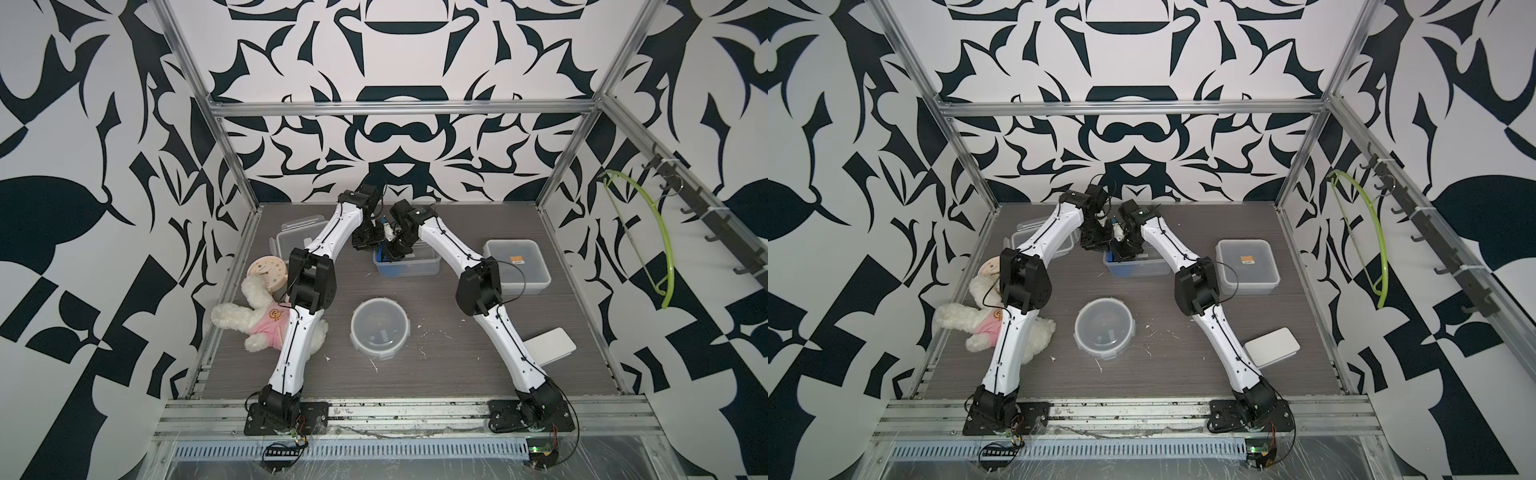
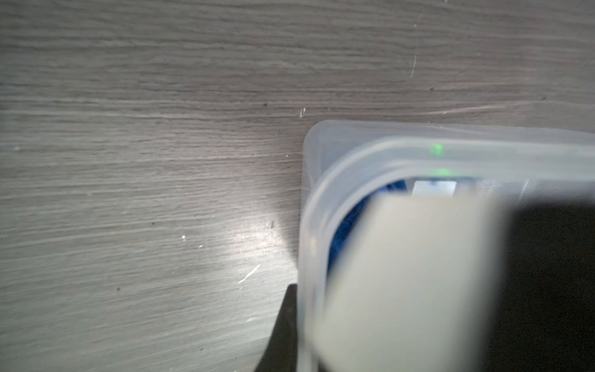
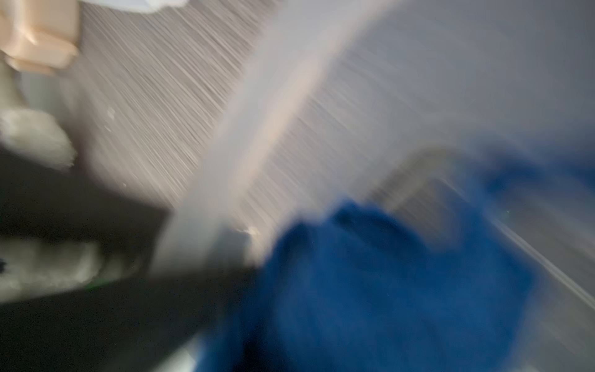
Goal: Wipe the insides of the lunch boxes
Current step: Wipe the dirt inside the lunch box, then place the lunch box at the center of the board.
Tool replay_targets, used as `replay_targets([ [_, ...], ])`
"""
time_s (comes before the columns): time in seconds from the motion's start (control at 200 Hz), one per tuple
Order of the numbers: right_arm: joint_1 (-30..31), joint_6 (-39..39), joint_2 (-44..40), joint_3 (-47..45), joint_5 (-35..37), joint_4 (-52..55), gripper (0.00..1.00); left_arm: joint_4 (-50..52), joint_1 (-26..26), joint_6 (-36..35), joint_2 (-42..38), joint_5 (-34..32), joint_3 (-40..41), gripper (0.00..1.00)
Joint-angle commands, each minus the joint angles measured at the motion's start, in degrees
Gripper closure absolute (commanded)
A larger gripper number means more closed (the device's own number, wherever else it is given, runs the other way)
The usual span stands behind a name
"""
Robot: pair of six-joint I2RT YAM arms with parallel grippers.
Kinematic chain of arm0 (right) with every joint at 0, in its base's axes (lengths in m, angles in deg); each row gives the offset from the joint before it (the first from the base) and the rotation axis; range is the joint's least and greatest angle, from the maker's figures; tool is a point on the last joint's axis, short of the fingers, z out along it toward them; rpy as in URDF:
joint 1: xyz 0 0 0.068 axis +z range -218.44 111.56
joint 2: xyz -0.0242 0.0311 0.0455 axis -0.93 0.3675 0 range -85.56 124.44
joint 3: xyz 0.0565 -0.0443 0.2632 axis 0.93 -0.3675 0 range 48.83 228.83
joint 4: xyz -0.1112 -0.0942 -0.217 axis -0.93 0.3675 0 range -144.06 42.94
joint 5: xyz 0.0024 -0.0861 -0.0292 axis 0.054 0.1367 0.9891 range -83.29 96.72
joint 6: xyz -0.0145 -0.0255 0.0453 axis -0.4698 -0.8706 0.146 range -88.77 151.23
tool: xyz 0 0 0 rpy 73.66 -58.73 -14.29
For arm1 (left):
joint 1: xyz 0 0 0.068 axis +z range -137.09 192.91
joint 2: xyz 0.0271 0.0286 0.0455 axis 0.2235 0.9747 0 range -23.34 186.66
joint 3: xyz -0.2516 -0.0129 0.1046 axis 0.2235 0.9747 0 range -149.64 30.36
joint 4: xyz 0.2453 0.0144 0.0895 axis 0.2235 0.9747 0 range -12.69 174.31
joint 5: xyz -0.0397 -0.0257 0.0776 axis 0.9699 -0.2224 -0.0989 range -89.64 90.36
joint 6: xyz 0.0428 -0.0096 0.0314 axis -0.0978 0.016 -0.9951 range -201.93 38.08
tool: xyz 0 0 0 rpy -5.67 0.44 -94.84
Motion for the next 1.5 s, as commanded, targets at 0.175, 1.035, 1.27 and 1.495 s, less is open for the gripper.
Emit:
replay_targets([
  [0.175,-1.5,-5.49,-9.58,-13.24,6.12,10.92,1.0,-1.74,-1.13,1.02,1.27,0.25,-0.35,0.93],
  [1.035,-11.2,31.87,-55.11,-62.58,-3.08,-71.3,1.0,-0.76,7.41,2.6,5.9,-5.99,-7.0,0.93],
  [1.27,-11.14,26.73,-65.33,-73.02,2.48,-60.11,1.0,-5.71,11.61,4.77,6.31,-3.83,-6.84,0.93],
  [1.495,-10.31,18.43,-75.55,-86.04,13.7,-38.0,1.0,-5.51,12.65,5.15,8.24,-3.68,-9.66,0.9],
])
